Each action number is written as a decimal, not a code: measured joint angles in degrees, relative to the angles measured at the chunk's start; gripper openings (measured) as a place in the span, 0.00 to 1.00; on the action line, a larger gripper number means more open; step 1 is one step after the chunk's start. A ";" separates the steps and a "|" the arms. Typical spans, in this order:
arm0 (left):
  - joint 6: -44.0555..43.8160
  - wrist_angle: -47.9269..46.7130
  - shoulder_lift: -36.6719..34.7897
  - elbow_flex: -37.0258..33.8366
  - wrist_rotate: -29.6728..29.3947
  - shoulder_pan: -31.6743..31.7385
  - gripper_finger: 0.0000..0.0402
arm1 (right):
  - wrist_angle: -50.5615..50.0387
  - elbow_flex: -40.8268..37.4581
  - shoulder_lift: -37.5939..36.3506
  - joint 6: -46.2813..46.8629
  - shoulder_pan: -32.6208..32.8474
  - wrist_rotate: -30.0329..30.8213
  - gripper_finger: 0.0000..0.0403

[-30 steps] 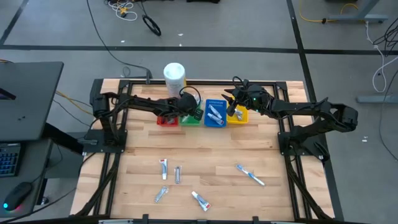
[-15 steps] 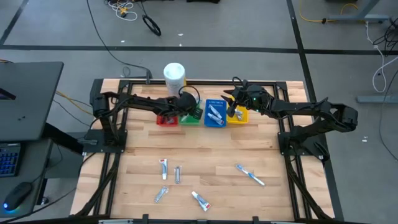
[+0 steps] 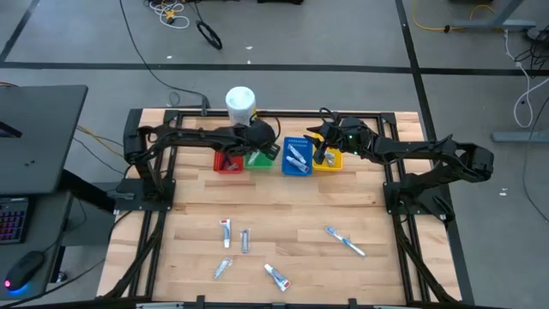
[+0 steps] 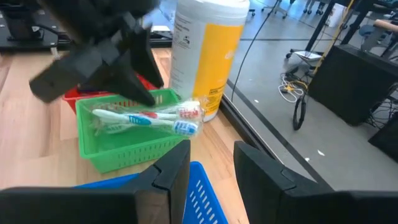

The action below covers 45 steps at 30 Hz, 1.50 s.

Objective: Pick & Place Travel size toiletries
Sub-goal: Put the white toothpaste into the blue bin

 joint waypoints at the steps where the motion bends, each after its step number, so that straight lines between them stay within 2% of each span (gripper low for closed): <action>1: -0.69 -2.33 -0.03 1.50 -0.85 -0.06 0.47 | -0.14 0.00 0.00 -0.02 0.00 0.00 0.33; 5: -1.46 -11.26 -0.22 6.34 -0.93 -0.55 0.47 | -0.32 0.00 0.00 1.43 0.02 0.00 0.33; 9: 4.49 -18.88 -0.27 10.77 6.29 -1.65 0.47 | -0.18 0.00 0.00 5.60 0.02 -0.03 0.33; 11: 4.70 -23.45 -0.66 12.78 8.05 -2.40 0.47 | -1.12 0.00 0.00 7.03 0.07 -0.39 0.33; 17: 7.73 -32.11 -4.78 13.83 5.67 -7.04 0.47 | -7.76 0.00 0.00 10.35 0.07 -2.02 0.33; 22: 0.74 -38.23 -7.05 13.88 -0.53 -12.10 0.47 | -12.60 0.00 0.00 14.55 0.39 -2.20 0.33; 25: -4.48 -40.97 -7.35 13.87 -1.02 -14.93 0.47 | -15.82 0.00 0.02 17.19 1.42 -3.39 0.33; 31: -10.95 -43.31 -7.35 13.87 3.18 -20.63 0.47 | -19.22 0.00 0.02 19.37 4.94 -3.53 0.33; 37: -15.06 -44.99 -7.33 13.85 8.07 -26.48 0.47 | -19.01 0.00 0.02 19.34 7.64 -3.50 0.33; 45: -24.44 -44.90 -7.33 13.85 11.23 -33.79 0.47 | -16.75 0.00 0.02 19.06 8.76 -3.52 0.33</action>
